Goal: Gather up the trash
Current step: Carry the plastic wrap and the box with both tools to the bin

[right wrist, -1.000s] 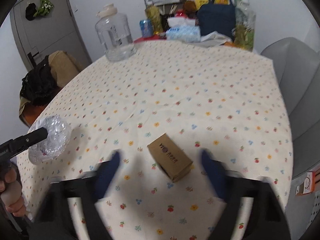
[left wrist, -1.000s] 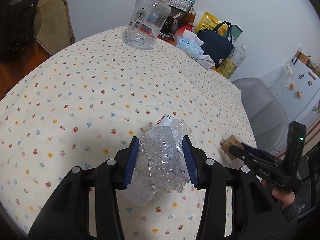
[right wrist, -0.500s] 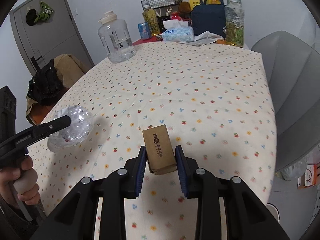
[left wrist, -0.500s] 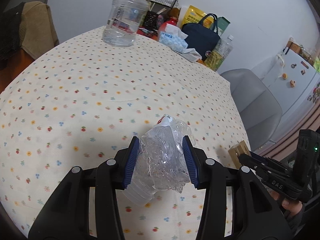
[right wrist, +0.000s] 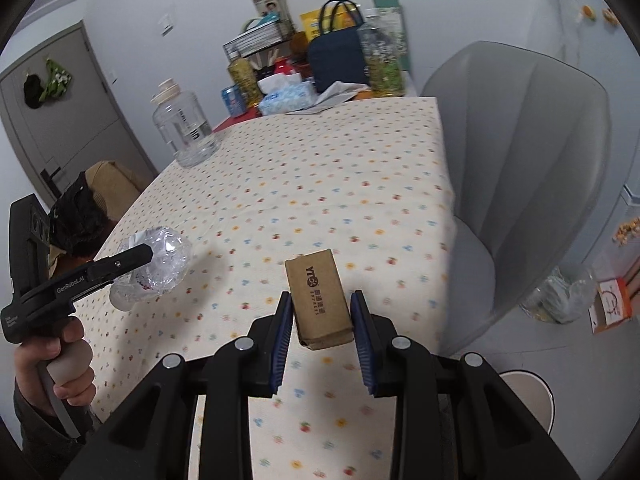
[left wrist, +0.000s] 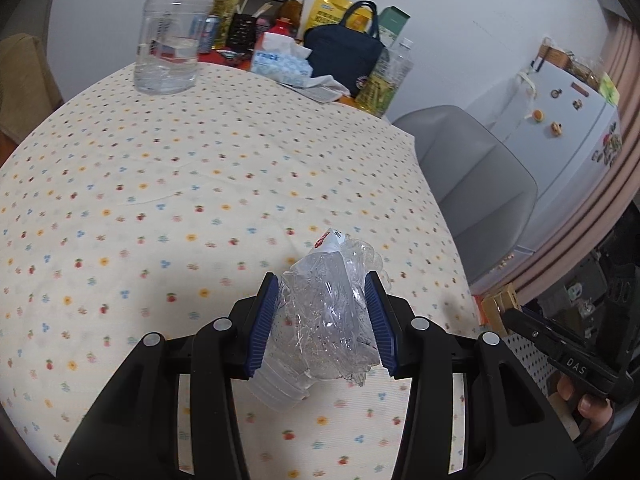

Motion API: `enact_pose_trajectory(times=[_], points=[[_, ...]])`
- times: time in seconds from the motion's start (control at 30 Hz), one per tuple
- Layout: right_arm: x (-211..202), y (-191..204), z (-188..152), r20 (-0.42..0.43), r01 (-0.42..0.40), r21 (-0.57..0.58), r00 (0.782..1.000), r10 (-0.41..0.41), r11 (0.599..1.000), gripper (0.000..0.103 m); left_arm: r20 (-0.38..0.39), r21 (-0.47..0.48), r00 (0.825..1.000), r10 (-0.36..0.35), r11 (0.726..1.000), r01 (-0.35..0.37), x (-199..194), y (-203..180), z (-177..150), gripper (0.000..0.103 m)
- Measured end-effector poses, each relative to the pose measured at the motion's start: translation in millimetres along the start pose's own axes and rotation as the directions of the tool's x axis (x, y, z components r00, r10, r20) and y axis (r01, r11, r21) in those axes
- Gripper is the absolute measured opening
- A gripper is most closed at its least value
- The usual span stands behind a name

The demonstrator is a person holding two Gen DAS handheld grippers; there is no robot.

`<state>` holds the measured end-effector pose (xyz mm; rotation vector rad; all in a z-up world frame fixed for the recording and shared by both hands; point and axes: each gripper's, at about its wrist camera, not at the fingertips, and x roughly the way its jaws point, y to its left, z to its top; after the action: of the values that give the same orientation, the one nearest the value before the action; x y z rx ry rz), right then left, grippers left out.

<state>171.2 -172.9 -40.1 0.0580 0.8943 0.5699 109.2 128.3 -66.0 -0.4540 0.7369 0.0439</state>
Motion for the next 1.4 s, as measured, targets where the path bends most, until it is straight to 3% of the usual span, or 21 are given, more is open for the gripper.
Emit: enact_pose_trajectory(times=[0.43, 0.83, 1.4], points=[[-44.2, -66.3, -25.0, 0.04, 0.065, 0.131, 0.997, -0.071, 0.989, 0.03, -0.05, 0.095, 0.996, -0.071, 0.993, 0.075, 26.2, -62.4, -2.9, 0.045], [-53.8, -129.0, -62.0, 0.001, 0.139, 0.245, 0.99, -0.143, 0.96, 0.03, -0.11, 0.182, 0.988, -0.109, 0.975, 0.128, 48.9, -117.7, -15.9, 0.045], [-56.1, -203.4, -113.6, -0.051, 0.199, 0.394, 0.98, -0.195, 0.898, 0.03, -0.242, 0.306, 0.959, -0.147, 0.926, 0.219, 100.0, -208.3, -46.8, 0.045]])
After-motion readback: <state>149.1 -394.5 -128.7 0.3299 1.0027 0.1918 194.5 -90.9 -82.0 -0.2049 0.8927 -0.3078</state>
